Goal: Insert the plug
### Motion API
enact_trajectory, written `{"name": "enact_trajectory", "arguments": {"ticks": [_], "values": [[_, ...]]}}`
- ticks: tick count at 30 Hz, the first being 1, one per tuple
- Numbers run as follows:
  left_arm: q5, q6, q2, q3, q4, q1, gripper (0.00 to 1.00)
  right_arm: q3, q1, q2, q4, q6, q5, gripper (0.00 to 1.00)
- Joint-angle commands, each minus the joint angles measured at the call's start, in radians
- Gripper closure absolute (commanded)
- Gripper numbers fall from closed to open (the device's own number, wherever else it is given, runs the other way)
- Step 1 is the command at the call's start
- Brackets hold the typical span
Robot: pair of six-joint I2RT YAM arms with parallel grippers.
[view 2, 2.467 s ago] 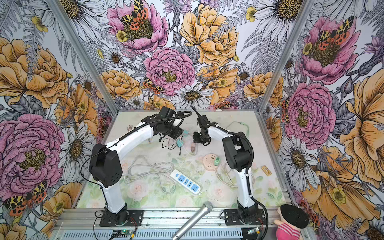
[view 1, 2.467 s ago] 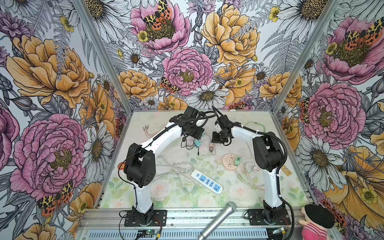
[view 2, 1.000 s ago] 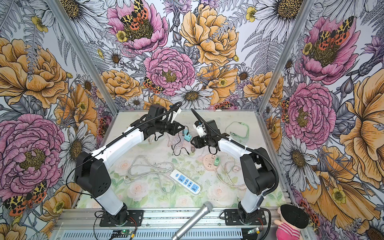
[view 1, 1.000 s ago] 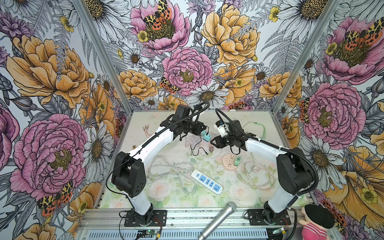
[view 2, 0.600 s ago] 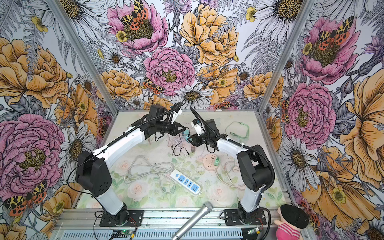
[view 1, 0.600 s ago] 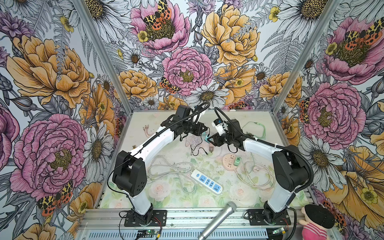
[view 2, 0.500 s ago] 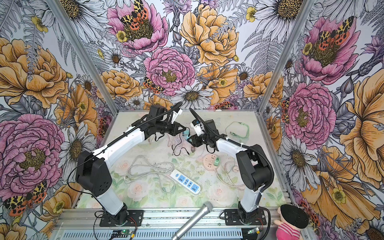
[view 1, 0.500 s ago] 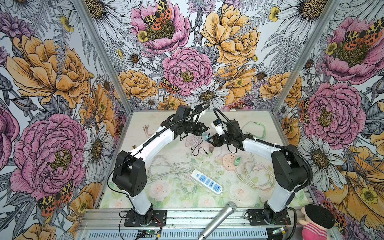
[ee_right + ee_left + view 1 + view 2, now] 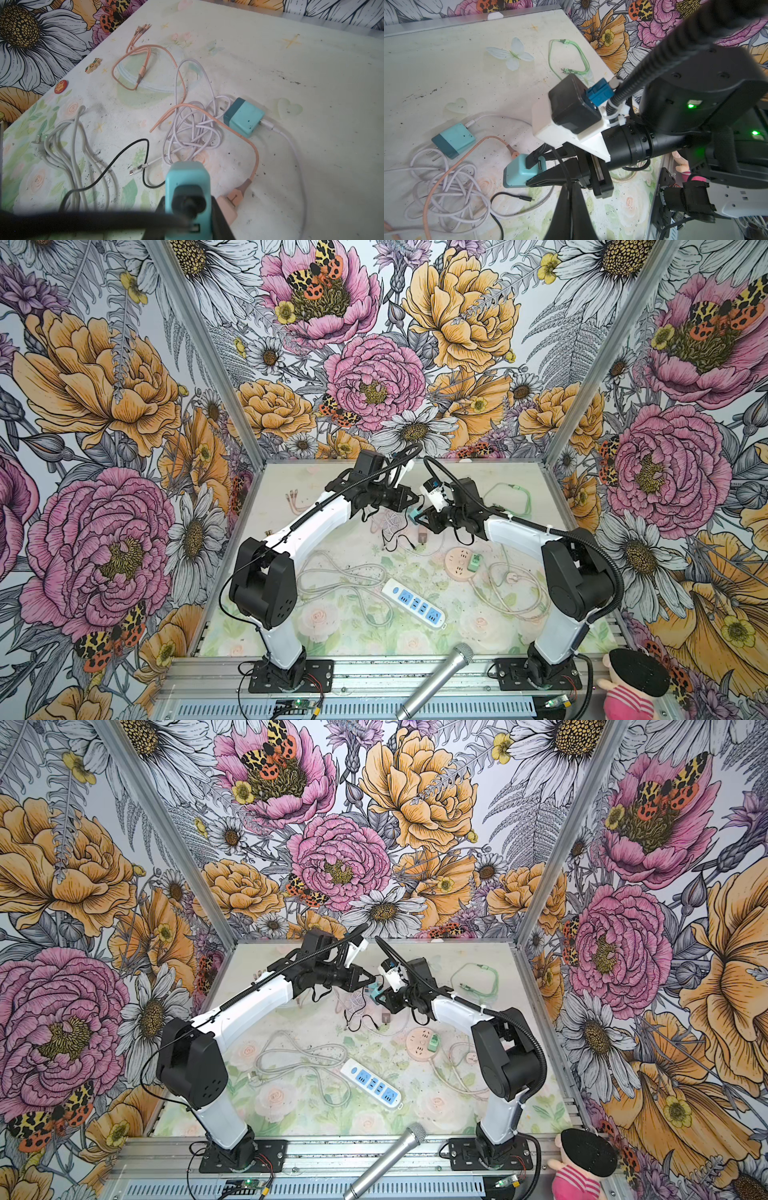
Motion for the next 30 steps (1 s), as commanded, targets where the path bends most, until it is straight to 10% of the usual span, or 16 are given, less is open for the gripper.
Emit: {"name": "enact_trajectory", "arguments": {"ticks": [1,12,24,30], "values": [[0.026,-0.011,0.001,0.007,0.017,-0.005,1.00,0.026,0.006,-0.026,-0.045,-0.058,-0.012,1.00],[0.017,-0.036,-0.053,-0.072,0.023,0.019,0.67,0.016,-0.018,-0.165,-0.205,-0.172,0.051,1.00],[0.028,-0.100,-0.181,-0.331,0.175,0.026,0.56,0.024,-0.051,-0.285,-0.344,-0.231,0.094,1.00],[-0.171,-0.118,-0.234,-0.433,0.208,-0.017,0.47,0.104,-0.056,-0.326,-0.408,-0.219,0.139,1.00]]}}
